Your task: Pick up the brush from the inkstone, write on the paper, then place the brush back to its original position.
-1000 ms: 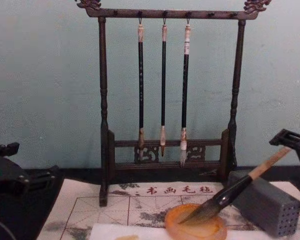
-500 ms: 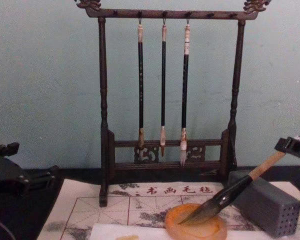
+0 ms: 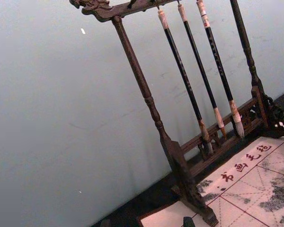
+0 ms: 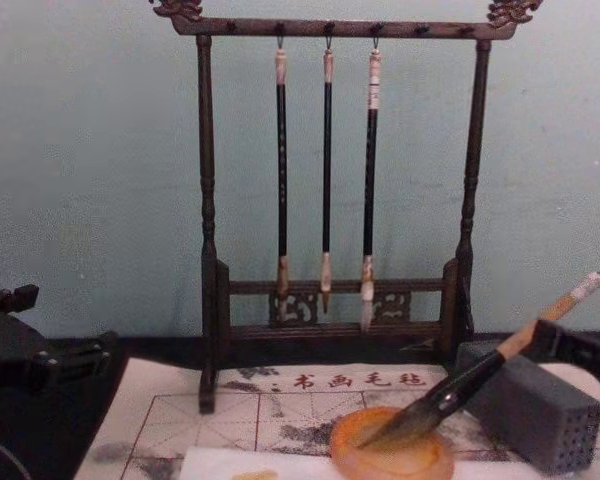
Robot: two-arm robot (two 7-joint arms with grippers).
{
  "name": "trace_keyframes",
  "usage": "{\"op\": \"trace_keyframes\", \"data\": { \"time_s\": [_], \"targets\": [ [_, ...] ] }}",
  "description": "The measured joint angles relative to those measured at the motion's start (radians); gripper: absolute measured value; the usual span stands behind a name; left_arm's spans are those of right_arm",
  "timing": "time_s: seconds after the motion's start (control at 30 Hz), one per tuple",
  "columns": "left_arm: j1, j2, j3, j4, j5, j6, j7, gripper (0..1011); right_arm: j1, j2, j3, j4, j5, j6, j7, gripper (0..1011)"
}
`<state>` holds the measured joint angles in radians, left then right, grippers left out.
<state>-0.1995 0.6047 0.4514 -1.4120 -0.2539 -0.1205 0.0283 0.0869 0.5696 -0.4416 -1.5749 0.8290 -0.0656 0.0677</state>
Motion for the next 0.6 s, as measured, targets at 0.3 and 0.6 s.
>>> {"op": "trace_keyframes", "data": {
  "time_s": [0.3, 0.6],
  "targets": [
    [0.000, 0.000, 0.000, 0.000, 0.000, 0.000, 0.000, 1001, -0.001, 0.025, -0.040, 0.022, -0.162, -0.053, 0.023, 1002],
    [0.000, 0.000, 0.000, 0.000, 0.000, 0.000, 0.000, 1001, 0.013, 0.045, -0.060, 0.022, -0.256, -0.024, 0.031, 1002]
  ]
}}
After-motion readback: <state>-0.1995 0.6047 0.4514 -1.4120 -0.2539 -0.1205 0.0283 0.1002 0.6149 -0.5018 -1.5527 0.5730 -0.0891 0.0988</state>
